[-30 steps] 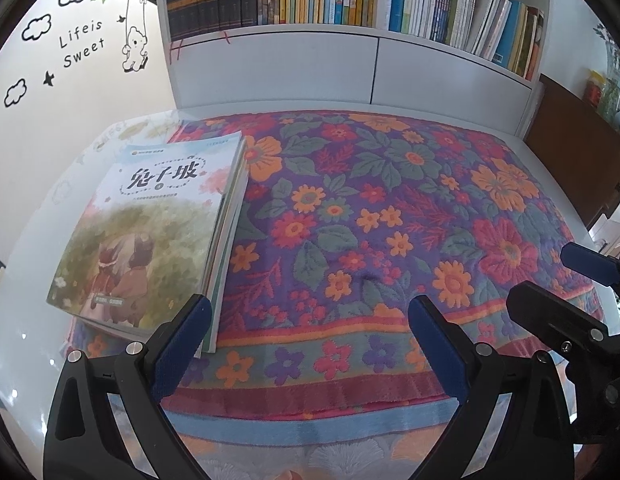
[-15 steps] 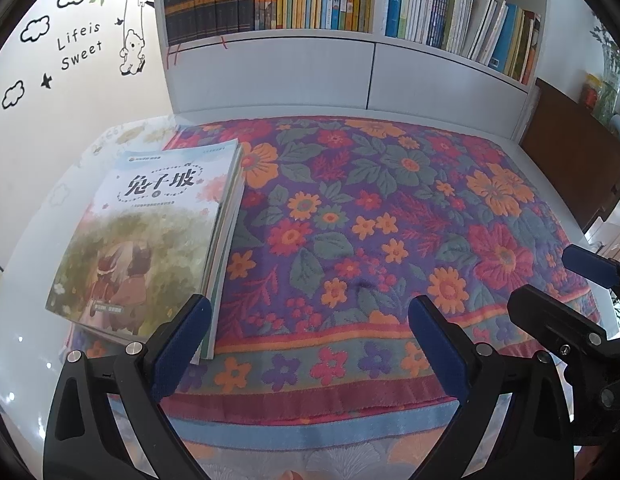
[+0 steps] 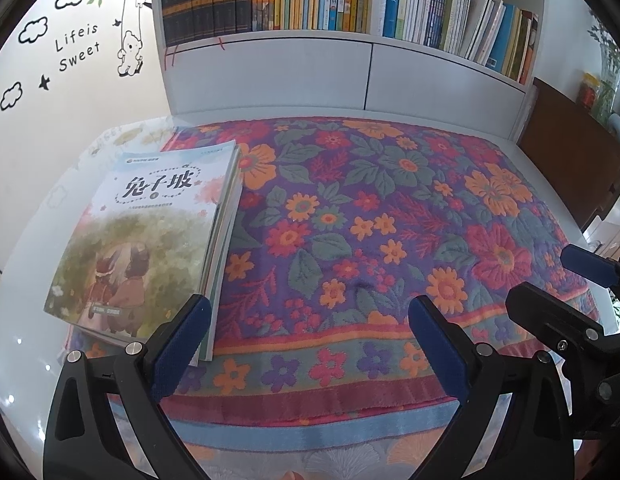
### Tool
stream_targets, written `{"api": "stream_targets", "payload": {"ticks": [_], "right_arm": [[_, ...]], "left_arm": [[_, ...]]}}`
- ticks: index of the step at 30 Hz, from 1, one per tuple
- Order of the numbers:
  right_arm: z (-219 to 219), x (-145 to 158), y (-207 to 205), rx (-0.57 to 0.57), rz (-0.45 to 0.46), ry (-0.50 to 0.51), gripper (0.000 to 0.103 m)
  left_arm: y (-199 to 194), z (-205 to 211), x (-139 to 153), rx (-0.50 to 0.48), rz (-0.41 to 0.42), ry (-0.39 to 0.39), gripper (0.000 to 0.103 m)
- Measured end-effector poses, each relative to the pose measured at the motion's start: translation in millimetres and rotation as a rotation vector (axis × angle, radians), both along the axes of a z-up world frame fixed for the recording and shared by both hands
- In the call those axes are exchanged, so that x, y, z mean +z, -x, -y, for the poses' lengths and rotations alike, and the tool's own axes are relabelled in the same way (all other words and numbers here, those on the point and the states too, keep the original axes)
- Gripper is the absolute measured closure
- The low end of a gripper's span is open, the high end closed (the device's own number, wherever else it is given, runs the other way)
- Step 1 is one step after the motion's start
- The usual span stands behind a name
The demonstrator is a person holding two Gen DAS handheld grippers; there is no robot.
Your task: Organize books
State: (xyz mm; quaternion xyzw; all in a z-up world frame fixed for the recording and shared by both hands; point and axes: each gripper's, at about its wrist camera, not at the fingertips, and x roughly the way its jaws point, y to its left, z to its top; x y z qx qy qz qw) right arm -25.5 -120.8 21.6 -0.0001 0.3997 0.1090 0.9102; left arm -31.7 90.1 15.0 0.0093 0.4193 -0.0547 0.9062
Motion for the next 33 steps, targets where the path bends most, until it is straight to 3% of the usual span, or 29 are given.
{"api": "stream_targets", "payload": {"ticks": [19, 33], "right_arm": [[-1.2, -0.6, 3.4, -0.007, 0.000, 0.008, 0.003], [5.1, -0.6, 6.5, -0.023, 0.001, 0.007, 0.002]], "left_arm": [[-0.3, 1.3, -1.4, -0.001, -0.002, -0.004, 0.003], [0.0, 10.6, -0.8, 0.000, 0.026, -0.063, 0.003]]}}
